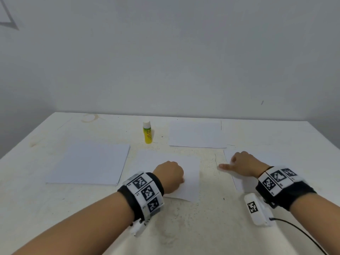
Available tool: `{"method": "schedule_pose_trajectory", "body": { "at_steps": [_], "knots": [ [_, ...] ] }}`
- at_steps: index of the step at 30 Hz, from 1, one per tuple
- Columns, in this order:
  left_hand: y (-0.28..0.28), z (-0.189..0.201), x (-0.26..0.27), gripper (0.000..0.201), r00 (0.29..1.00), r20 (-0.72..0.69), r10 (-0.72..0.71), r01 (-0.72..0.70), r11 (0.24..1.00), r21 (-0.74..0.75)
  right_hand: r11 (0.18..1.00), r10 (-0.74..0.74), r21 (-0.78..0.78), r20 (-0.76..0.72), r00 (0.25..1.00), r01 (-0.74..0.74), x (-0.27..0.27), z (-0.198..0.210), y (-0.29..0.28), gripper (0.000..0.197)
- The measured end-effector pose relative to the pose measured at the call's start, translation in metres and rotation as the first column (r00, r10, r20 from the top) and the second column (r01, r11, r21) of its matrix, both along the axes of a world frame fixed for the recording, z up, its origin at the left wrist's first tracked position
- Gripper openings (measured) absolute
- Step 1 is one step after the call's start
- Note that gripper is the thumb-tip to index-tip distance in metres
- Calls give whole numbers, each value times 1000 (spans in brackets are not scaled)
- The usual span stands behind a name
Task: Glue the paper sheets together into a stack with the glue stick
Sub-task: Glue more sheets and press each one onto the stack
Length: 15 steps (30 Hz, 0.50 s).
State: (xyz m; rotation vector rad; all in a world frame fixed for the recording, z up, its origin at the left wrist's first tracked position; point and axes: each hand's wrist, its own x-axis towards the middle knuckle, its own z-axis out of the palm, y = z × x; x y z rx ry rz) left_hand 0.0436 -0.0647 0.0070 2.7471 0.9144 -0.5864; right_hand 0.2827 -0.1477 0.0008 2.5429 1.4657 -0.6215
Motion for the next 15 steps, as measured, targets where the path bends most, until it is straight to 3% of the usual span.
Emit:
{"method": "schedule_pose_trajectory", "body": {
  "at_steps": [1,4,7,9,11,15],
  "knots": [
    [5,-2,-4,30,1000,18,-19,20,1000,-15,1000,-21,19,-19,1000,21,2,1,1,65],
    [17,-6,-17,58,995,66,-77,82,995,-63,991,-82,104,-6,997,82,5,12,2,66],
    [24,-9,-26,63,993,72,-91,95,994,-61,890,-95,448,12,995,79,-11,36,10,56],
    [27,-11,-30,64,998,27,-60,63,991,-121,810,16,587,-62,998,23,-33,52,23,42],
    [30,-13,-32,68,999,-3,-52,51,986,-158,784,148,620,-139,979,-30,-55,59,47,33],
    [34,-13,-30,76,998,-20,-66,63,990,-124,839,322,522,-248,913,-154,-89,51,112,32]
  ]
}}
